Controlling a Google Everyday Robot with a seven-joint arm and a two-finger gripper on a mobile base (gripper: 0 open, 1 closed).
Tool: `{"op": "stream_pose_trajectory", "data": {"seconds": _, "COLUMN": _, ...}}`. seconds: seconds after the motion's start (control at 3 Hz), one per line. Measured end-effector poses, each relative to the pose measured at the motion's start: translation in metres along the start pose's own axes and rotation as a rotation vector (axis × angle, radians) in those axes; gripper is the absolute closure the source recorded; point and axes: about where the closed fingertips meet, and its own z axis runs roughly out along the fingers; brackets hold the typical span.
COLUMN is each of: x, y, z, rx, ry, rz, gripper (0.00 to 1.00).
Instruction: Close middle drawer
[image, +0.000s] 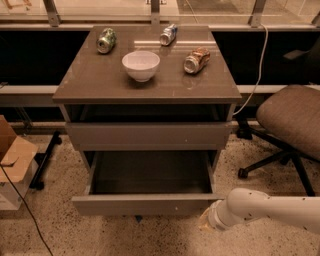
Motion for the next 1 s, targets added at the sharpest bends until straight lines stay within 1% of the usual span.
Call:
{"op": "stream_pose_trajectory", "data": {"seconds": 0.33, "x": 0.000, "y": 0.000, "z": 0.000, "rx": 0.000, "ry": 0.000, "rz": 0.000, "gripper": 1.00}}
{"op": "stream_pose_trajectory", "data": {"seconds": 0.67, "x": -0.009, "y": -0.006, "z": 0.001, "rx": 0.041, "ry": -0.013, "rz": -0.010, "gripper": 1.00}}
{"op": "stream_pose_trajectory", "data": {"seconds": 1.0, "x": -0.034, "y": -0.029, "z": -0.001, "rx": 0.135, "ry": -0.067, "rz": -0.056, "gripper": 1.00}}
